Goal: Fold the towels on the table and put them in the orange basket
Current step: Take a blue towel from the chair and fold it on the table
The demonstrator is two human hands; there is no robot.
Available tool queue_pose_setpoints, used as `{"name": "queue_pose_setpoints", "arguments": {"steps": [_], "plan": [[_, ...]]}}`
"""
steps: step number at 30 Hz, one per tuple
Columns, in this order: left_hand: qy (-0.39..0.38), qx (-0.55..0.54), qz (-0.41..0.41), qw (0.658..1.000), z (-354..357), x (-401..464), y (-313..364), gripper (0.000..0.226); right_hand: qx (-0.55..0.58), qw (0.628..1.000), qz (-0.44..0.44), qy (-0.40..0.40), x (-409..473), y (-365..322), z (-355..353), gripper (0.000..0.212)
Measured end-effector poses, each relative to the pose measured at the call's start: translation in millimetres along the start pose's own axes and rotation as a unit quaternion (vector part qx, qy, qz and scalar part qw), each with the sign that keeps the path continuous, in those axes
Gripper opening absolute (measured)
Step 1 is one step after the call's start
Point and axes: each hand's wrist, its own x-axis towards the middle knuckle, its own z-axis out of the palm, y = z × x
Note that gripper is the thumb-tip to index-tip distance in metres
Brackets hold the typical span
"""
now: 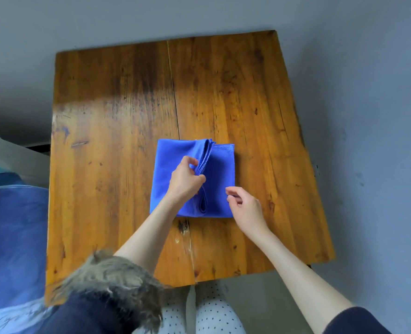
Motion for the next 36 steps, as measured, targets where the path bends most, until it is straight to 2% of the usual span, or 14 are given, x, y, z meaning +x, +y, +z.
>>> {"name": "queue_pose_setpoints", "arguments": {"steps": [3,9,15,20,23,25,26,28,30,32,34,36], "plan": [[-0.003,0.036,0.012,0.999,17.2,4.5,-2.4,0.031,0.073,0.996,0.047,0.009,3.0,3.3,0.1,0.026],[0.025,0.056,0.103,0.993,32.8,4.8,7.5,0.032,0.198,0.974,0.110,-0.003,7.4,7.8,-1.2,0.029],[-0.005,0.108,0.106,0.988,56.6,7.0,-3.8,0.041,0.224,0.966,0.130,0.004,12.6,9.8,-0.4,0.029],[0.020,0.076,0.121,0.990,65.0,6.8,-5.4,0.043,0.251,0.956,0.152,0.001,12.2,12.2,-1.5,0.028],[-0.030,0.076,0.109,0.991,66.4,10.1,-7.0,0.042,0.267,0.949,0.167,0.006,13.0,11.9,-1.8,0.027],[-0.048,0.062,0.119,0.990,62.7,7.6,-10.8,0.036,0.256,0.952,0.168,0.010,14.7,9.8,-1.9,0.024],[-0.030,0.054,0.134,0.989,58.6,5.3,-13.2,0.034,0.240,0.957,0.164,0.014,16.3,8.4,-1.4,0.022],[0.056,0.068,0.186,0.979,45.7,-0.3,-21.1,0.034,0.188,0.969,0.157,0.023,20.1,4.6,0.2,0.021],[0.154,0.144,0.248,0.945,29.9,-1.4,-35.5,0.034,0.135,0.978,0.154,0.029,24.9,-0.4,2.4,0.021],[0.207,0.233,0.273,0.910,16.2,0.5,-53.4,0.035,0.077,0.985,0.149,0.036,28.7,-4.9,3.9,0.018],[0.199,0.282,0.281,0.895,7.6,1.8,-71.4,0.035,0.031,0.988,0.143,0.044,29.8,-8.6,3.7,0.020],[0.157,0.324,0.307,0.881,4.4,2.2,-87.2,0.038,0.019,0.989,0.142,0.043,28.3,-11.5,3.1,0.018]]}}
